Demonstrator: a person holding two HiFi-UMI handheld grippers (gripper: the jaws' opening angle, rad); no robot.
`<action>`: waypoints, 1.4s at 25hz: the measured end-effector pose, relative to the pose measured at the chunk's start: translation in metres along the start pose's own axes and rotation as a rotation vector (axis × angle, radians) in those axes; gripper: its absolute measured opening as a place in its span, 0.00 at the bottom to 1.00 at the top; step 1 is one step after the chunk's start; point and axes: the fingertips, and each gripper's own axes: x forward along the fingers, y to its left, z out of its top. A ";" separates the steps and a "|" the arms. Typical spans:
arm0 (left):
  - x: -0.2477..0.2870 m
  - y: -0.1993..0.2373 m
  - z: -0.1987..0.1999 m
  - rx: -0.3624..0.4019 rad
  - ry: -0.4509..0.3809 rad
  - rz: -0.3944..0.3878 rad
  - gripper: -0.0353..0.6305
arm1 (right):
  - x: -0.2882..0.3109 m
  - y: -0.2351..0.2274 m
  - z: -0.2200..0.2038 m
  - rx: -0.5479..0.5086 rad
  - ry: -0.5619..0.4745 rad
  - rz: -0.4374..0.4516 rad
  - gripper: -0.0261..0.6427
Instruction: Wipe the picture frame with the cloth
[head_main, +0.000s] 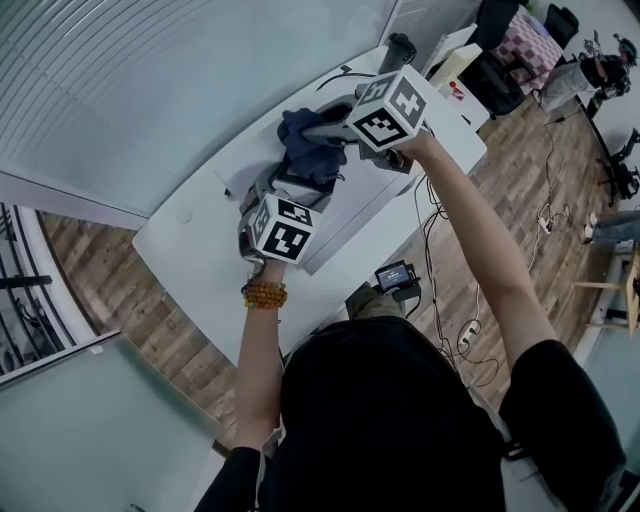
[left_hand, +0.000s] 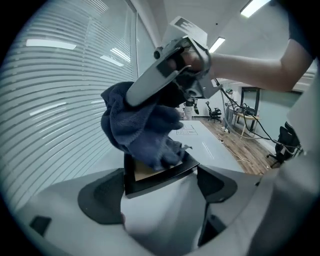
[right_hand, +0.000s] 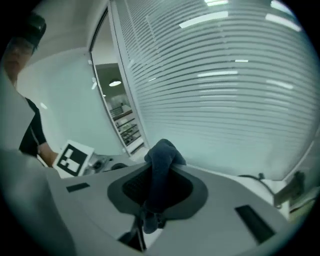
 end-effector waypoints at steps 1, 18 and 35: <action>0.000 0.001 0.000 0.000 0.000 0.001 0.72 | 0.000 -0.019 0.005 -0.027 -0.004 -0.090 0.11; 0.000 -0.001 0.001 0.006 0.000 0.001 0.72 | 0.063 -0.030 -0.034 -0.122 0.149 -0.248 0.11; -0.006 -0.010 0.005 0.030 -0.022 0.011 0.72 | 0.026 0.049 -0.064 -0.301 0.250 0.333 0.11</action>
